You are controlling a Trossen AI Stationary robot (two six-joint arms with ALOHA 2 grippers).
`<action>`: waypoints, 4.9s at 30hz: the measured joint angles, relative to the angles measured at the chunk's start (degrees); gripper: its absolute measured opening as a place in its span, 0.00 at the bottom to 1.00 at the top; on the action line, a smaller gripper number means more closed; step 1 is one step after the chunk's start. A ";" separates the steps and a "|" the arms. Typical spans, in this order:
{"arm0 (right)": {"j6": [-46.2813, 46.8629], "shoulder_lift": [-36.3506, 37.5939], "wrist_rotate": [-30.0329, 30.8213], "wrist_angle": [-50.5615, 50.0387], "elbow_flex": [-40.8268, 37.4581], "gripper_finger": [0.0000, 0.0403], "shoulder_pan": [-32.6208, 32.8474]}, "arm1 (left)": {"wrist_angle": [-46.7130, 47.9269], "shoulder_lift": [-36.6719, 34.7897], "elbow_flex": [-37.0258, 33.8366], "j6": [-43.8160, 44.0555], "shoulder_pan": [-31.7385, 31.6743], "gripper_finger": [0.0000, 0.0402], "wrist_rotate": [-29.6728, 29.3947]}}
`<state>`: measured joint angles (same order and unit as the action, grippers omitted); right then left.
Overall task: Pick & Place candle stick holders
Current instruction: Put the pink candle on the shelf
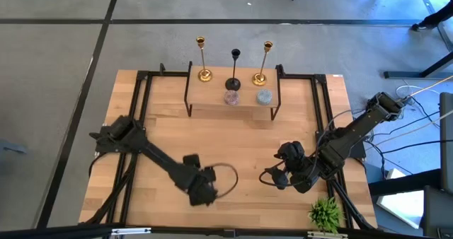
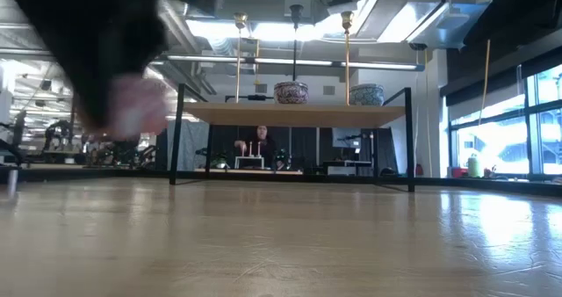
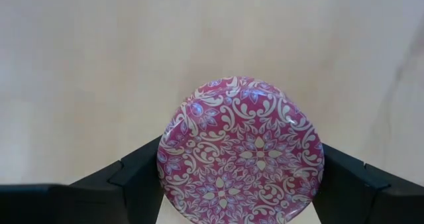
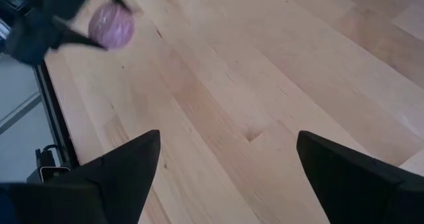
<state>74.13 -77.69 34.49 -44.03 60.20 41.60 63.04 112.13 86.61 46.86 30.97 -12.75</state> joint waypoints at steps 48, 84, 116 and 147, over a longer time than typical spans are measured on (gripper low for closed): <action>-20.18 0.63 -3.68 -0.31 2.19 0.89 -24.34 | -0.70 -18.03 0.00 -57.13 -62.26 0.72 16.82; -22.10 0.61 -6.19 0.09 2.19 0.89 -27.34 | 0.09 -17.56 0.00 -50.19 -57.30 0.79 7.77; -22.72 0.59 -6.17 0.13 2.21 0.89 -27.34 | -1.79 -17.56 0.00 -47.49 -54.52 0.79 0.20; -22.52 0.57 -6.02 0.13 2.21 0.89 -27.98 | -1.79 -17.59 0.00 -48.41 -54.52 0.81 -0.94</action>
<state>51.61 -77.12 28.47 -43.91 62.41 13.63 61.25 94.54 86.61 -1.55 -23.55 -13.70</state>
